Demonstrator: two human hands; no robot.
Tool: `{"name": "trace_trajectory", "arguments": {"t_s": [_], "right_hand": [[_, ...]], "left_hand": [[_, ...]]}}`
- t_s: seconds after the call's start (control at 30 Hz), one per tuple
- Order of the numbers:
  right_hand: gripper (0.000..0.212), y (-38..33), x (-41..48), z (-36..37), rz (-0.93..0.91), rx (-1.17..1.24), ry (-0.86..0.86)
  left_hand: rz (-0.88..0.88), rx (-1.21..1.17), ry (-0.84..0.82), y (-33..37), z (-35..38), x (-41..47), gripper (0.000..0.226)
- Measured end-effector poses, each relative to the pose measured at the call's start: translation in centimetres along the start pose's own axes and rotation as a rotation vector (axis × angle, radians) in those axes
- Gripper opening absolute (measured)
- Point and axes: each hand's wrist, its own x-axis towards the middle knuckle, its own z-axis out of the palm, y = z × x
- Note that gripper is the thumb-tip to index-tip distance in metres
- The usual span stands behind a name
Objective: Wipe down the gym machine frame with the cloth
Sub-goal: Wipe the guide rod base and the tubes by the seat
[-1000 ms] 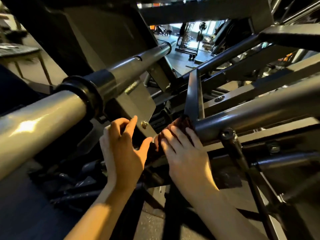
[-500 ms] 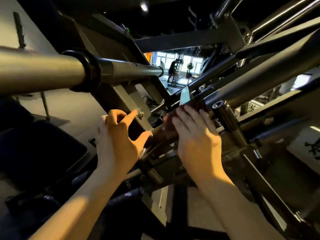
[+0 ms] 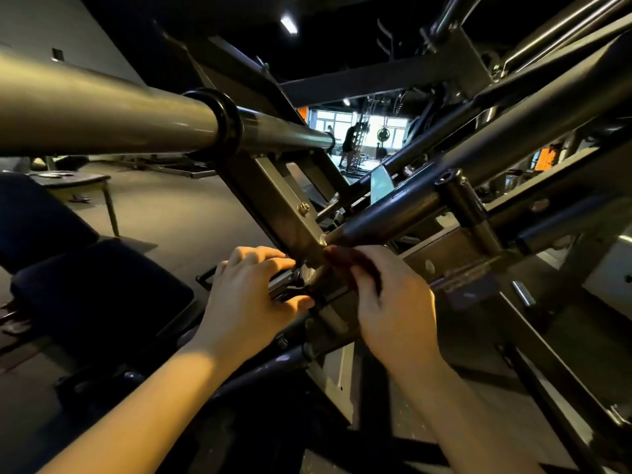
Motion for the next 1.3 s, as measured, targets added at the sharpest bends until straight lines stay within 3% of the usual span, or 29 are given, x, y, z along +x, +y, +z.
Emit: {"name": "trace_trajectory", "arguments": {"t_s": [0.1,0.23,0.37,0.47,0.53,0.63,0.73,0.97,1.07,1.13,1.3], "right_hand": [[0.028,-0.6,-1.5,-1.4,0.21,0.208,0.043],[0.031,-1.2,-2.6,-2.2,0.33,0.294,0.081],[0.041,-0.4,-3.2,-4.4,0.462,0.341,0.292],[0.042,1.7,-2.9,-7.0,0.419,0.184,0.509],[0.039,3.0,-2.0,-7.9,0.354,0.004,0.597],[0.047,4.2,-1.3,-7.5,0.331,-0.186,0.587],[0.043,4.4,-1.5,-6.5,0.315,-0.305,0.512],[0.016,4.0,-0.5,-7.5,0.422,-0.087,0.416],[0.045,4.0,-0.1,-7.3,0.476,-0.014,0.439],[0.052,4.0,-0.1,-6.9,0.421,-0.073,0.483],[0.031,5.1,-0.1,-5.5,0.219,-0.372,0.594]], "left_hand": [[0.023,-0.047,0.016,0.5,0.0,0.0,0.063],[0.118,-0.056,0.064,2.3,1.1,1.9,0.06],[0.291,0.044,0.164,4.4,2.6,3.9,0.065],[0.439,-0.045,0.274,6.1,4.1,4.7,0.068],[0.414,-0.13,0.201,6.9,4.5,5.9,0.073],[0.301,-0.115,0.083,6.8,4.5,7.9,0.102],[0.235,-0.048,0.013,6.0,5.0,8.9,0.11],[0.193,-0.114,-0.031,6.7,5.3,8.8,0.108],[0.222,-0.098,-0.004,6.4,5.2,8.9,0.108],[0.231,-0.111,0.002,6.2,5.3,8.9,0.108],[0.258,-0.132,0.023,6.1,5.6,9.0,0.106]]}}
